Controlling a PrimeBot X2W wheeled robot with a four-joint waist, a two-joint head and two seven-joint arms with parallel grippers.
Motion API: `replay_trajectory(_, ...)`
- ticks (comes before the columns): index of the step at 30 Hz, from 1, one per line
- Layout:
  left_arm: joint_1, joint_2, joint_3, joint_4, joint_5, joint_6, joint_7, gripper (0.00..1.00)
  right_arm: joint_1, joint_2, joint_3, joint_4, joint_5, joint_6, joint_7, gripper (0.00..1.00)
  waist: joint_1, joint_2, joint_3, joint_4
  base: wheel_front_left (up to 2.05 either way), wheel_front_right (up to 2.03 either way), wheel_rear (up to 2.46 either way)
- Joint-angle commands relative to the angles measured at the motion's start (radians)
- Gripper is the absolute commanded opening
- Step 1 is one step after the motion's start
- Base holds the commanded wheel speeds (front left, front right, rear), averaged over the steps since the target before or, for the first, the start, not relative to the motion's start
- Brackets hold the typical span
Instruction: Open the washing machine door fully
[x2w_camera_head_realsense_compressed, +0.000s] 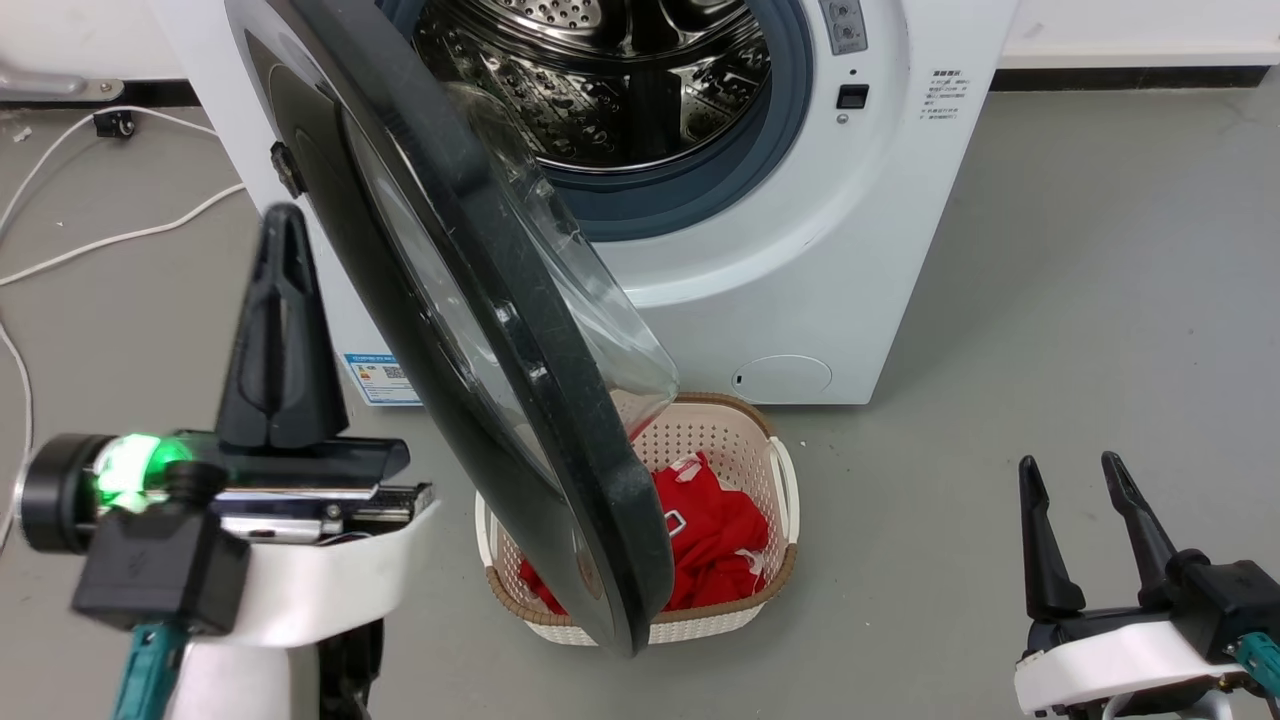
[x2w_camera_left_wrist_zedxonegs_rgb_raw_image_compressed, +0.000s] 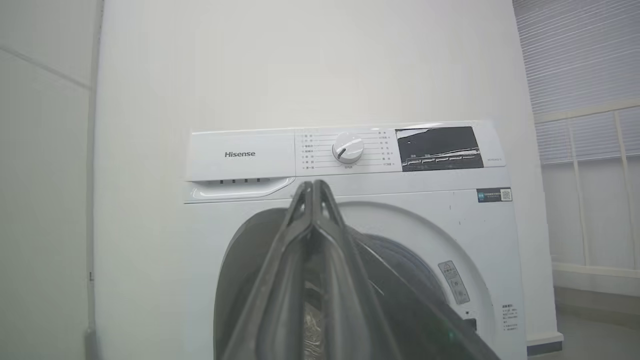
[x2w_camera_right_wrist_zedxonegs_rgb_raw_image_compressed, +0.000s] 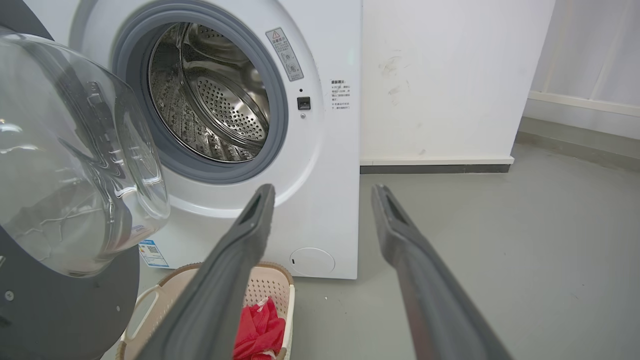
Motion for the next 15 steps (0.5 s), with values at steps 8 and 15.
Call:
replay_trajectory(8,-0.048,0.004,-0.018,-0.177,0.021,0.002,-0.002,0.00,-0.010,0.002,0.000,0.005,0.012,-0.001,0.000,1.00,0.0000,0.0000,-0.001,-0.004,0.00,0.00,0.00)
replay_trajectory(15,-0.045,0.014,-0.113,-0.229,0.027,-0.048,-0.002,0.00,-0.009,0.002,0.002,0.010,0.012,-0.001,-0.001,1.00,0.0000,0.0000,-0.004,-0.006,0.00,0.00,0.00)
